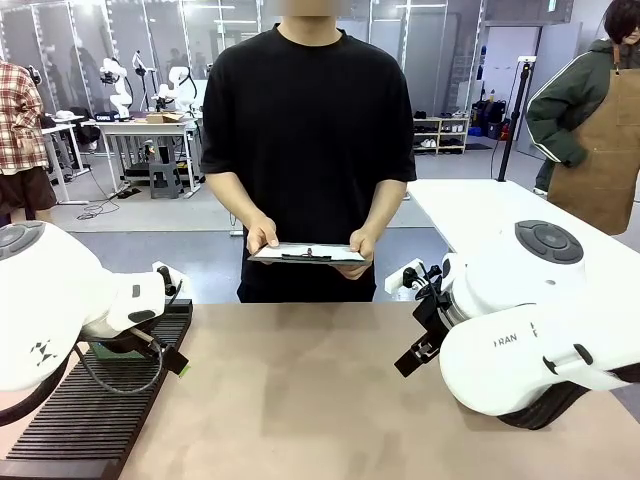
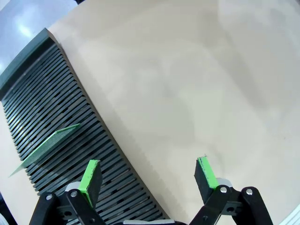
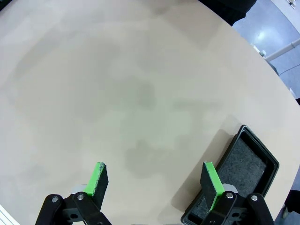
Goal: Inspect the PCB.
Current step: Pick up the Blank PCB and present it to the human.
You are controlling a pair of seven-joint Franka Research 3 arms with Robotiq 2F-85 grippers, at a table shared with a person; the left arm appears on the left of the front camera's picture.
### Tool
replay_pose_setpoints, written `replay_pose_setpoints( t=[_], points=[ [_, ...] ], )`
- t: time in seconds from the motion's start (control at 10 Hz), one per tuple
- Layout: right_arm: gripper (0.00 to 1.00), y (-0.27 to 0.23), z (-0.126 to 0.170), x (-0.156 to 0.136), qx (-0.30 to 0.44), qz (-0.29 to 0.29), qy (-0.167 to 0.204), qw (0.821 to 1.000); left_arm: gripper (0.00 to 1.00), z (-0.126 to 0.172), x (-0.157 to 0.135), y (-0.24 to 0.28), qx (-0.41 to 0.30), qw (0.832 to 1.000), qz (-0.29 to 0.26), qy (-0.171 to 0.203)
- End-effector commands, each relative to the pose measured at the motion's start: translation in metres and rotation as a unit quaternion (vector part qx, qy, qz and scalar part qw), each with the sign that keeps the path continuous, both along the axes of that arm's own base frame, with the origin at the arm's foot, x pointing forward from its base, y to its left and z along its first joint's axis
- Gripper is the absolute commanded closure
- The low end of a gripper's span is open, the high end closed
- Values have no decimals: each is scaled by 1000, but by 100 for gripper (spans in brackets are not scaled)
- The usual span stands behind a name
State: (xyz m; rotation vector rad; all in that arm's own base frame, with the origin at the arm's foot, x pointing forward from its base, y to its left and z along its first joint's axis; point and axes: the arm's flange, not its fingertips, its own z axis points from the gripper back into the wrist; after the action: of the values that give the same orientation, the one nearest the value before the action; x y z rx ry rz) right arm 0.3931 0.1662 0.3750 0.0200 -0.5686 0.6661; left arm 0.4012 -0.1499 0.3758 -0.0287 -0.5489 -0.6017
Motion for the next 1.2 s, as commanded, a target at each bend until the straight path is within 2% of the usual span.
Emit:
replay_pose_setpoints(
  t=[0.0,0.2,0.3,0.5,0.6,0.7,0.8,0.9,1.1],
  points=[
    [0,-10,37,-7,9,8,30,999,0,28,-3,4,-4,999,-17,35],
    [0,-35,82,-14,48,9,84,995,0,73,-12,25,-44,993,-40,103],
    [0,-49,100,-21,69,-4,97,993,0,94,-18,40,-81,986,-44,136],
    [0,-91,137,-46,165,-5,144,976,0,142,-42,88,-200,967,-40,152],
    [0,-118,149,-59,208,-4,152,966,0,161,-59,118,-253,955,-33,154],
    [0,-149,158,-75,271,2,148,951,0,173,-77,153,-312,935,-52,160],
    [0,-180,162,-95,339,9,126,932,0,178,-95,186,-390,908,-37,148],
    [0,-210,161,-120,422,9,111,900,0,177,-117,215,-449,881,-19,145],
    [0,-251,145,-157,496,8,84,864,0,162,-146,251,-500,859,-7,110]
  ],
)
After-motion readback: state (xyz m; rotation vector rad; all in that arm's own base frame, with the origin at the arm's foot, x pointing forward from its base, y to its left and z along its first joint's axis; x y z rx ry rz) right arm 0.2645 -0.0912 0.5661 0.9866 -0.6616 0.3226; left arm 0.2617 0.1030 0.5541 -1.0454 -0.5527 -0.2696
